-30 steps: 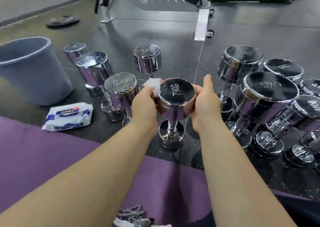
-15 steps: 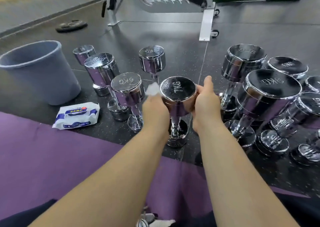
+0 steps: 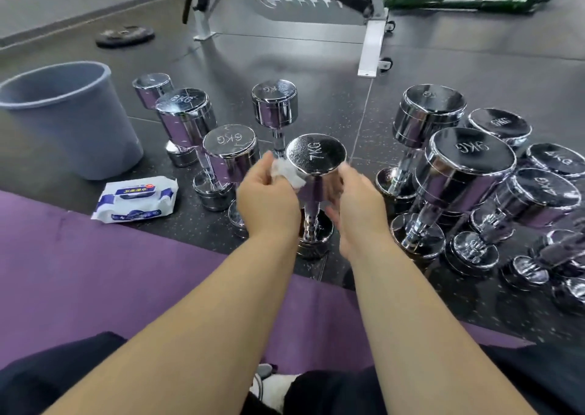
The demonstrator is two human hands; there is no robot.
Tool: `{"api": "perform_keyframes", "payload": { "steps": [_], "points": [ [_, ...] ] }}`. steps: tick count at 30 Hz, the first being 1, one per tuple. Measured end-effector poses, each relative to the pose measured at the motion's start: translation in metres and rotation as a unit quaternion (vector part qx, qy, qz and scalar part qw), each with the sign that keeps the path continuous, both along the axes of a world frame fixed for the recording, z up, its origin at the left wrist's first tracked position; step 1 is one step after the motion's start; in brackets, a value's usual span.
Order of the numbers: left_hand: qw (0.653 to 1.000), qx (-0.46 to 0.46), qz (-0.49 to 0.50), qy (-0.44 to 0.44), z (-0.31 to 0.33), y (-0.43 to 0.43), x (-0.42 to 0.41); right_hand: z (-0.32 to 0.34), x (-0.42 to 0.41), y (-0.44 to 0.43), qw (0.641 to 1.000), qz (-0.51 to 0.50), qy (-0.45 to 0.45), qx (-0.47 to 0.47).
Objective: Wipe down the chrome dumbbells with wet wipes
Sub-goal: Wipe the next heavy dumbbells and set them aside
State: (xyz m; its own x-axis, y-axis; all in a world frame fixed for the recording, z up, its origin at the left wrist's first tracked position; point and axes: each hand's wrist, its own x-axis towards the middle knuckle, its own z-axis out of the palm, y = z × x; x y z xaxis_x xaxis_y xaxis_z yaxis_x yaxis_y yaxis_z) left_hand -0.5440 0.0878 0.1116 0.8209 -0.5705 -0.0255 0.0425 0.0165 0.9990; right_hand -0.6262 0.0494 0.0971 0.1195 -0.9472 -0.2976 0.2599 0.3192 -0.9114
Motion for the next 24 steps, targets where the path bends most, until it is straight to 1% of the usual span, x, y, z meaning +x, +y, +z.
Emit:
{"api": "perform_keyframes", "payload": {
  "steps": [1,2,3,5,6,9,10,12,15,18,19,21,22,24],
  "points": [
    [0.999,-0.011,0.012,0.029,0.0,-0.005,0.005,0.002,-0.002,0.003,1.0,0.015,-0.009,0.007],
    [0.999,0.003,0.012,0.044,-0.005,-0.009,0.008,0.002,-0.004,0.004,0.999,0.036,-0.014,0.013],
    [0.999,0.037,0.004,0.039,-0.011,-0.008,0.008,0.004,-0.007,0.005,0.999,0.05,-0.01,0.014],
    [0.996,0.078,-0.03,0.015,-0.025,-0.001,0.003,0.007,-0.014,0.005,0.999,0.039,-0.009,0.02],
    [0.996,0.076,-0.038,0.004,-0.028,0.002,0.0,0.009,-0.017,0.004,0.999,0.024,-0.018,0.03],
    [1.0,0.015,-0.016,-0.021,-0.015,0.003,0.004,0.01,-0.016,0.007,0.996,0.006,-0.062,0.063],
    [1.0,0.011,-0.018,-0.02,-0.012,0.001,0.008,0.009,-0.013,0.008,0.995,0.004,-0.072,0.068],
    [0.999,0.023,-0.034,0.009,-0.02,-0.002,0.014,0.007,-0.007,0.01,0.995,0.001,-0.073,0.065],
    [0.993,0.054,-0.068,0.083,-0.036,-0.001,0.011,0.008,-0.003,0.007,0.996,-0.013,-0.068,0.064],
    [0.969,0.043,-0.107,0.22,-0.034,-0.003,0.005,0.006,-0.003,0.004,0.995,-0.044,-0.047,0.074],
    [0.956,0.026,-0.123,0.266,-0.032,-0.004,0.005,0.005,-0.002,0.004,0.995,-0.047,-0.039,0.075],
    [0.933,-0.009,-0.139,0.331,-0.028,-0.009,0.006,0.004,-0.003,0.005,0.995,-0.047,-0.033,0.076],
    [0.922,-0.033,-0.129,0.364,-0.024,-0.012,0.009,0.004,-0.003,0.005,0.996,-0.046,-0.032,0.076],
    [0.883,-0.106,-0.094,0.448,-0.015,-0.016,0.017,0.004,-0.006,0.004,0.995,-0.045,-0.033,0.077]
  ]
}}
